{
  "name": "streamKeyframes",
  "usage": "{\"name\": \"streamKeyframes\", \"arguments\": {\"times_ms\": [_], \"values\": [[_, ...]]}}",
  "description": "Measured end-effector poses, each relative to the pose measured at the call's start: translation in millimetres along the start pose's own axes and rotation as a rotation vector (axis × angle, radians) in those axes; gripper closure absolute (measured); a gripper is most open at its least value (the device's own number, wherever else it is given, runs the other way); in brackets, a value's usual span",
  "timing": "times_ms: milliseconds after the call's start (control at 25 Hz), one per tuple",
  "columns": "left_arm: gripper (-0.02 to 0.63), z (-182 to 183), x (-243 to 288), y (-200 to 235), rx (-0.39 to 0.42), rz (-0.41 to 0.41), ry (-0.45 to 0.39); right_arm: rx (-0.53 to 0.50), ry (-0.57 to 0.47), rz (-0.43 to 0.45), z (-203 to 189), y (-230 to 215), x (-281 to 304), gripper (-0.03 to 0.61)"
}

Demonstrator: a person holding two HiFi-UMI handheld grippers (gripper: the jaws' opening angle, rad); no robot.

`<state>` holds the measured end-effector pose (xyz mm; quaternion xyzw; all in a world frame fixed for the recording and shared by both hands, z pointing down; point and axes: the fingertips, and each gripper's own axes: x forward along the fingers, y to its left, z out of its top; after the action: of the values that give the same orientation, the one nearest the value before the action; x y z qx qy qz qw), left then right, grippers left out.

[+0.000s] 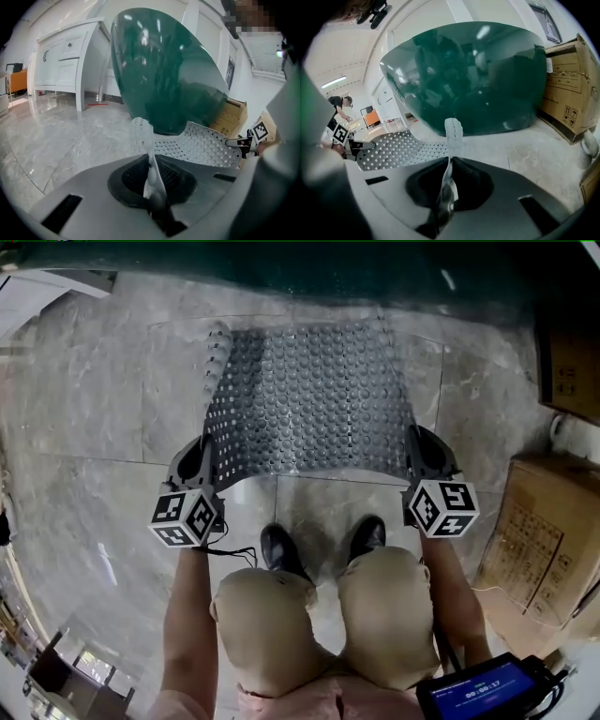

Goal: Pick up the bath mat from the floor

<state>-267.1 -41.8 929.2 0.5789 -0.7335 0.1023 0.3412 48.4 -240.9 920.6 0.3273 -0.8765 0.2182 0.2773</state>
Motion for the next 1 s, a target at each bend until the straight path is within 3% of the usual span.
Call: {"name": "streamKeyframes", "arguments": {"times_ms": [1000], "values": [[0.578,58,-13,-64,-0.038,-0.143,-0.020,-0.036,-0.001,0.128,51,70,-19,0.551]]}}
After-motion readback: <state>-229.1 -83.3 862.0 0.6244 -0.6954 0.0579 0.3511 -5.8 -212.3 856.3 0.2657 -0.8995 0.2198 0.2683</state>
